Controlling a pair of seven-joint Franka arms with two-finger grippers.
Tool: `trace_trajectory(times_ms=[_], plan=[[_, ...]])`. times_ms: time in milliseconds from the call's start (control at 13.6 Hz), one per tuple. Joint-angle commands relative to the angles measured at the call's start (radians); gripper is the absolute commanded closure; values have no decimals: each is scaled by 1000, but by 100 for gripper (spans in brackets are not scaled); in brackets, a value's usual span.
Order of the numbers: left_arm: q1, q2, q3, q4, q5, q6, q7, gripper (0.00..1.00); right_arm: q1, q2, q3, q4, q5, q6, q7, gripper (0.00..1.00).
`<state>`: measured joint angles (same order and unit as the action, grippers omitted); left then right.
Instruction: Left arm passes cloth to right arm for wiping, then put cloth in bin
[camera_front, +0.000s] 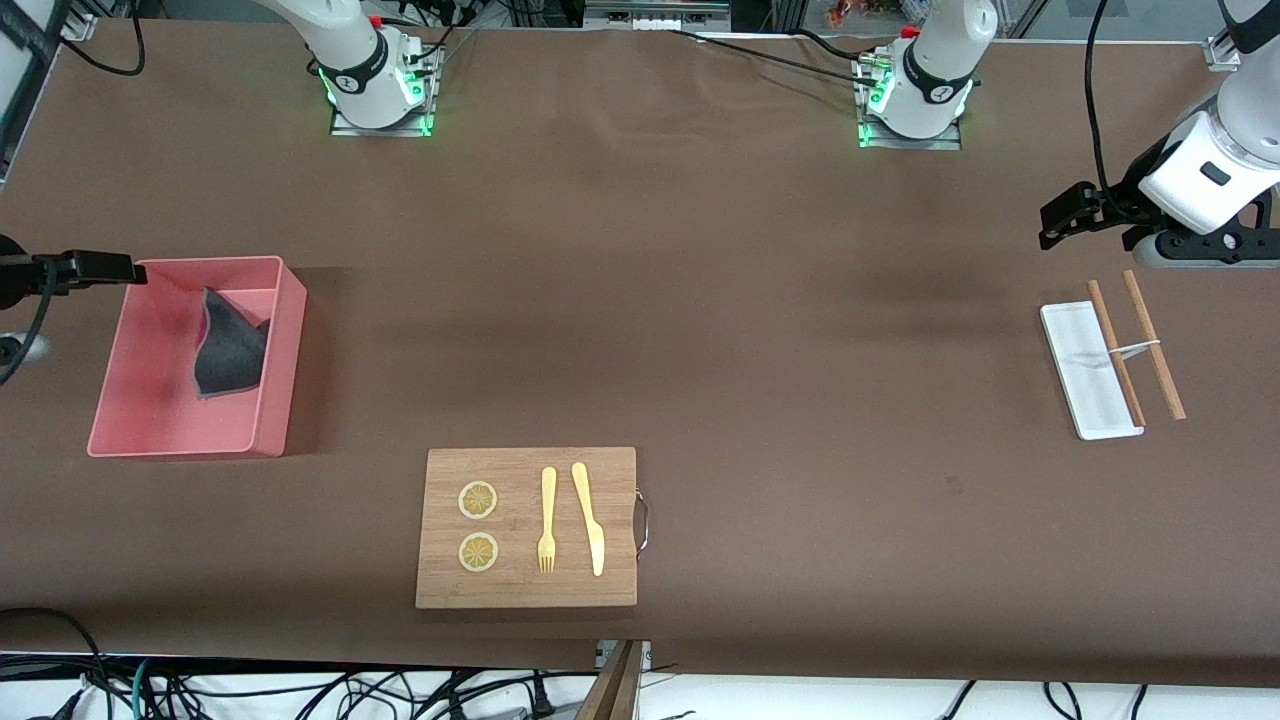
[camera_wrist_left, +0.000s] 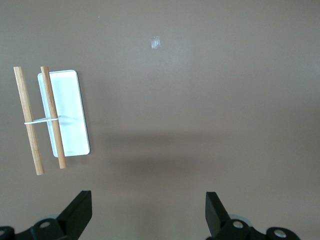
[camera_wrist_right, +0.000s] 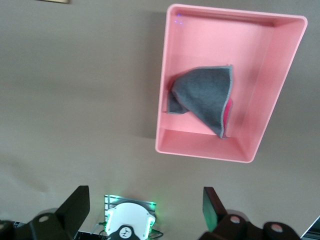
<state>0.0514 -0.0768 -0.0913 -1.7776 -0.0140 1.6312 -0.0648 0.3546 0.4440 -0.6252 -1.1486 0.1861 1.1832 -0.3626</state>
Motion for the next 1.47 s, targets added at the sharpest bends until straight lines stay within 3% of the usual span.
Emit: trace_trajectory(times_ms=[0,147,221,663,957,1399], plan=[[10,5,-1,6,-21,-8,22,0,-113,-167,322,-77,-175,-4,155,0],[10,6,1,6,-21,-8,22,0,-212,-229,525,-143,-223,1,256,0],[10,6,1,6,-21,-8,22,0,-233,-243,570,-166,-221,3,278,0],[8,37,-1,24,-20,22,30,0,-293,-332,587,-186,-209,151,266,0],[7,37,-4,24,-23,24,-36,0,-341,-399,616,-230,-212,129,264,0],[-1,45,-5,26,-20,36,-46,0,-338,-375,619,-227,-218,128,269,0]])
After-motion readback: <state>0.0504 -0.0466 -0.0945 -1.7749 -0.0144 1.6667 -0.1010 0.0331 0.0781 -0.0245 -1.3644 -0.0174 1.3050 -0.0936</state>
